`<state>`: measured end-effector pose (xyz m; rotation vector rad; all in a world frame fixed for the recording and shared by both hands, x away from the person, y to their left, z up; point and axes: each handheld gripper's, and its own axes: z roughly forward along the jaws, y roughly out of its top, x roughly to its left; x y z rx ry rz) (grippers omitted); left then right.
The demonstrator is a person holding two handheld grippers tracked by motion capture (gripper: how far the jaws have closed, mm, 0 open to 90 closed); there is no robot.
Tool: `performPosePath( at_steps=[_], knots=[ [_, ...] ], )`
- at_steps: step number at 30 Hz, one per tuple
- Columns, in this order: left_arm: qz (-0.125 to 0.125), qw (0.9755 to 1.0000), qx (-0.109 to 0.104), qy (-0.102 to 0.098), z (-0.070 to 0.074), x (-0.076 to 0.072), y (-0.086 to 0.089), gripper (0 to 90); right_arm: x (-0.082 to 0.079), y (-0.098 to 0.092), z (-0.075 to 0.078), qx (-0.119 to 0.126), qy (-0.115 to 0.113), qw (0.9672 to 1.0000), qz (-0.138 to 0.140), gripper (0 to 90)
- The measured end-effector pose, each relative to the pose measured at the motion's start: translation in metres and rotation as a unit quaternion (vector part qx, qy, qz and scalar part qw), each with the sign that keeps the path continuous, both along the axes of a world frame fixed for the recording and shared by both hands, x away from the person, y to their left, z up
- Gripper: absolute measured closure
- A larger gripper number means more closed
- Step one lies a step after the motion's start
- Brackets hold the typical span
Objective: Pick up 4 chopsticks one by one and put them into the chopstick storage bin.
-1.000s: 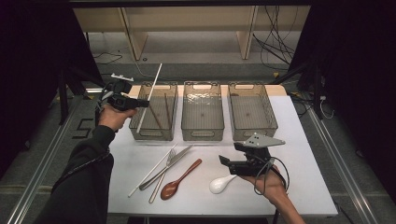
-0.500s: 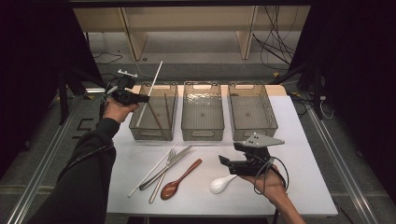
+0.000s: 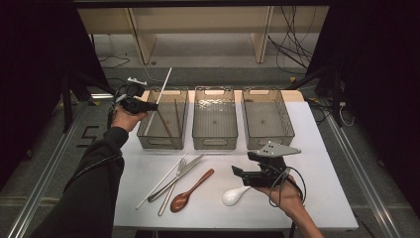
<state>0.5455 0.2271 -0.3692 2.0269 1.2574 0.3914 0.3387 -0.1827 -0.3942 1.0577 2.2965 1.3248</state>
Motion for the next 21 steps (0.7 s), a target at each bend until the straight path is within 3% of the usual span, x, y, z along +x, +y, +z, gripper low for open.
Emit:
performPosePath(
  at_steps=[21],
  knots=[
    [0.007, 0.9994, 0.024, 0.023, -0.023, 0.002, 0.002, 82.6, 0.0, 0.0, 0.0, -0.001, 0.001, 1.0, 0.002, 27.9]
  ],
)
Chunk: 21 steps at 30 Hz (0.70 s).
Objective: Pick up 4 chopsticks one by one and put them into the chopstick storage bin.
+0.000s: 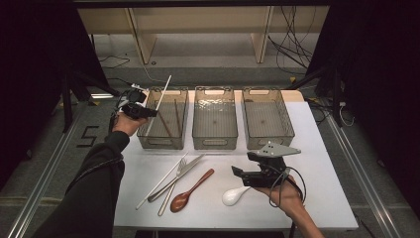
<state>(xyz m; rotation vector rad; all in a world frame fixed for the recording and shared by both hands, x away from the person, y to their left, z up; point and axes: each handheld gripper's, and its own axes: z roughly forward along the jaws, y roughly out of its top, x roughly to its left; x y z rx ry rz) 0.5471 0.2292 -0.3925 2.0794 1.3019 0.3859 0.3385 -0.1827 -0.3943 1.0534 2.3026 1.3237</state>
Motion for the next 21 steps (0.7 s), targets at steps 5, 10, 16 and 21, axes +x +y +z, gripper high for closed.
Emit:
performPosePath(
  at_steps=[5, 10, 16, 21],
  knots=[
    [0.011, 0.9999, -0.005, 0.01, -0.003, 0.0, 0.002, 76.1, 0.0, 0.0, 0.0, -0.001, 0.0, 1.0, 0.0, 27.9],
    [0.024, 0.9992, -0.031, 0.012, 0.004, -0.006, 0.003, 60.2, 0.0, 0.0, 0.0, 0.0, 0.001, 1.0, 0.0, 27.9],
    [0.01, 0.9984, -0.055, 0.009, 0.012, -0.022, 0.001, 39.9, 0.0, 0.001, 0.0, 0.0, -0.001, 1.0, 0.0, 27.9],
    [-0.004, 0.9977, -0.067, -0.001, 0.015, -0.04, 0.003, 31.4, -0.001, 0.0, 0.001, 0.002, -0.004, 1.0, -0.002, 27.9]
  ],
)
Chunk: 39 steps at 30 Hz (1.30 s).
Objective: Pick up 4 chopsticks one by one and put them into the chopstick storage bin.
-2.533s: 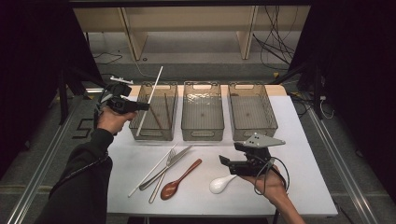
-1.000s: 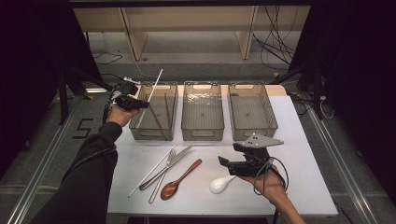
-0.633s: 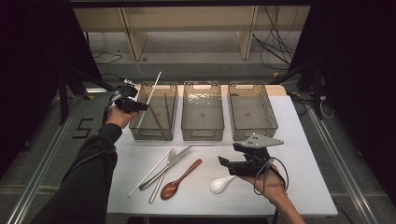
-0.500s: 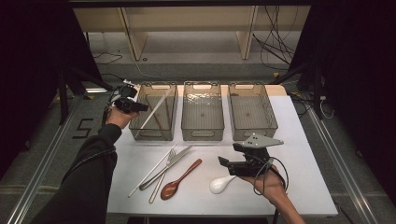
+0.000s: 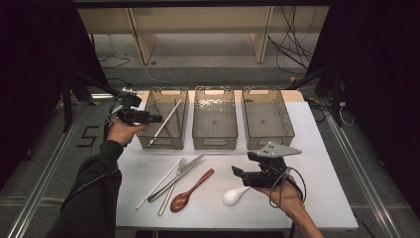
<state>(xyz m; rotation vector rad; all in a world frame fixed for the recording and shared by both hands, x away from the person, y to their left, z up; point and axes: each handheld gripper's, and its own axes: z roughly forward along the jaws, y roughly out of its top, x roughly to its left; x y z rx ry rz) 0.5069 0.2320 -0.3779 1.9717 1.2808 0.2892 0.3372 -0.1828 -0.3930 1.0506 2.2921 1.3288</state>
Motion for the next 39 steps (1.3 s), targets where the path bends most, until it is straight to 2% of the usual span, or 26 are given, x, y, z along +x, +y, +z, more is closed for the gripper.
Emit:
performPosePath(
  at_steps=[3, 7, 9, 11, 15, 17, 19, 21, 22, 24, 30, 33, 39],
  knots=[
    [-0.01, 0.9999, 0.009, -0.005, 0.003, -0.007, 0.0, 27.6, 0.0, 0.0, 0.0, 0.0, 0.0, 1.0, -0.001, 27.9],
    [-0.019, 0.9996, 0.002, -0.019, 0.01, -0.02, -0.001, 24.2, 0.0, 0.0, 0.001, 0.0, -0.004, 1.0, -0.001, 27.9],
    [-0.034, 0.9992, 0.0, -0.023, 0.012, -0.028, -0.003, 23.7, 0.0, 0.0, 0.002, 0.002, -0.005, 1.0, -0.001, 27.9],
    [-0.044, 0.9987, 0.008, -0.025, 0.013, -0.038, -0.006, 22.0, -0.001, -0.001, 0.001, 0.0, -0.005, 1.0, -0.001, 27.9],
    [-0.062, 0.9978, 0.017, -0.02, 0.009, -0.055, -0.013, 19.7, -0.001, 0.0, 0.0, 0.0, -0.004, 1.0, 0.0, 27.9],
    [-0.08, 0.9964, 0.027, -0.014, 0.006, -0.063, -0.017, 18.8, -0.002, -0.001, 0.001, 0.001, -0.006, 1.0, 0.0, 27.9],
    [-0.088, 0.9955, 0.031, -0.018, 0.004, -0.071, -0.021, 18.6, -0.002, -0.002, 0.002, 0.002, -0.007, 1.0, -0.001, 27.9],
    [-0.097, 0.9945, 0.034, -0.015, 0.001, -0.078, -0.025, 18.8, -0.003, -0.005, 0.003, 0.005, -0.009, 0.9999, -0.004, 27.9],
    [-0.101, 0.9939, 0.043, -0.014, -0.001, -0.08, -0.027, 18.9, -0.004, -0.006, 0.003, 0.006, -0.008, 0.9999, -0.005, 27.9],
    [-0.099, 0.9936, 0.054, -0.011, -0.006, -0.084, -0.029, 18.9, -0.005, -0.008, 0.004, 0.009, -0.009, 0.9999, -0.008, 27.9],
    [-0.093, 0.9937, 0.061, 0.017, -0.02, -0.09, -0.027, 19.8, -0.006, -0.009, 0.003, 0.006, -0.006, 0.9999, -0.009, 27.9],
    [-0.089, 0.993, 0.071, 0.031, -0.027, -0.091, -0.029, 20.0, -0.006, -0.009, 0.003, 0.006, -0.006, 0.9999, -0.008, 27.9],
    [-0.095, 0.9871, 0.12, 0.048, -0.039, -0.095, -0.037, 20.2, -0.007, -0.011, 0.003, 0.009, -0.004, 0.9999, -0.012, 28.0]
  ],
)
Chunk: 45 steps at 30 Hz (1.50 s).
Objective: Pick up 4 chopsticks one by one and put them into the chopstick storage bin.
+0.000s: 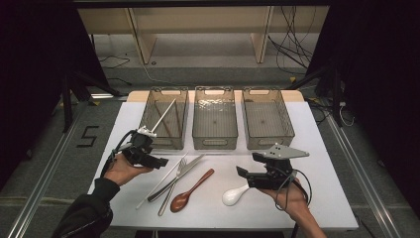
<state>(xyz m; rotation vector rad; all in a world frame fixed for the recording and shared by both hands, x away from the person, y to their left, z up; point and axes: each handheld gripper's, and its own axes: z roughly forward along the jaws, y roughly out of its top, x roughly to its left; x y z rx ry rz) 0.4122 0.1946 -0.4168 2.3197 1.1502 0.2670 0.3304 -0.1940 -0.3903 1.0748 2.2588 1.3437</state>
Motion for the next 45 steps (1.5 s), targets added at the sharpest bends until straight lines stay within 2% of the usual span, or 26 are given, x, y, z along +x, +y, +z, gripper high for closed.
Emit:
performPosePath(
  at_steps=[2, 4, 8, 10, 13, 21, 26, 28, 33, 36, 41, 45],
  knots=[
    [-0.003, 0.9998, 0.019, 0.008, -0.005, -0.001, -0.003, 20.4, 0.0, 0.0, 0.0, 0.001, 0.0, 1.0, 0.0, 27.9],
    [-0.003, 0.9995, 0.028, 0.015, -0.009, -0.003, -0.004, 21.1, 0.0, 0.0, 0.0, 0.001, 0.0, 1.0, 0.001, 27.9],
    [-0.004, 0.9978, 0.055, 0.037, -0.015, -0.004, -0.008, 21.9, -0.001, 0.001, -0.001, 0.0, 0.001, 1.0, 0.003, 27.9],
    [0.001, 0.9972, 0.051, 0.054, -0.018, -0.004, -0.008, 21.7, 0.0, 0.0, -0.001, -0.002, 0.0, 1.0, 0.003, 27.9],
    [-0.003, 0.9957, 0.061, 0.069, -0.022, -0.004, -0.011, 20.8, 0.0, 0.0, -0.001, -0.001, 0.001, 1.0, 0.003, 27.9],
    [-0.007, 0.993, 0.075, 0.091, -0.03, -0.005, -0.015, 17.8, 0.001, 0.002, -0.002, -0.002, 0.001, 1.0, 0.005, 28.1],
    [-0.015, 0.9915, 0.089, 0.093, -0.032, -0.007, -0.018, 18.1, 0.001, 0.002, -0.002, -0.001, 0.002, 1.0, 0.006, 28.0],
    [-0.02, 0.9904, 0.099, 0.094, -0.033, -0.007, -0.02, 20.0, 0.001, 0.002, -0.002, -0.003, 0.003, 1.0, 0.006, 28.1],
    [-0.025, 0.9885, 0.114, 0.097, -0.035, -0.008, -0.022, 31.7, 0.001, 0.002, -0.002, -0.002, 0.003, 1.0, 0.007, 28.1],
    [-0.028, 0.9885, 0.114, 0.095, -0.036, -0.009, -0.022, 38.4, 0.001, 0.003, -0.002, -0.004, 0.003, 1.0, 0.008, 28.1],
    [-0.035, 0.9867, 0.121, 0.103, -0.038, -0.01, -0.023, 47.8, 0.001, 0.003, -0.002, -0.005, 0.003, 0.9999, 0.008, 28.1],
    [-0.039, 0.9849, 0.134, 0.102, -0.038, -0.01, -0.025, 53.7, 0.001, 0.002, -0.002, -0.005, 0.003, 1.0, 0.008, 28.2]
  ],
)
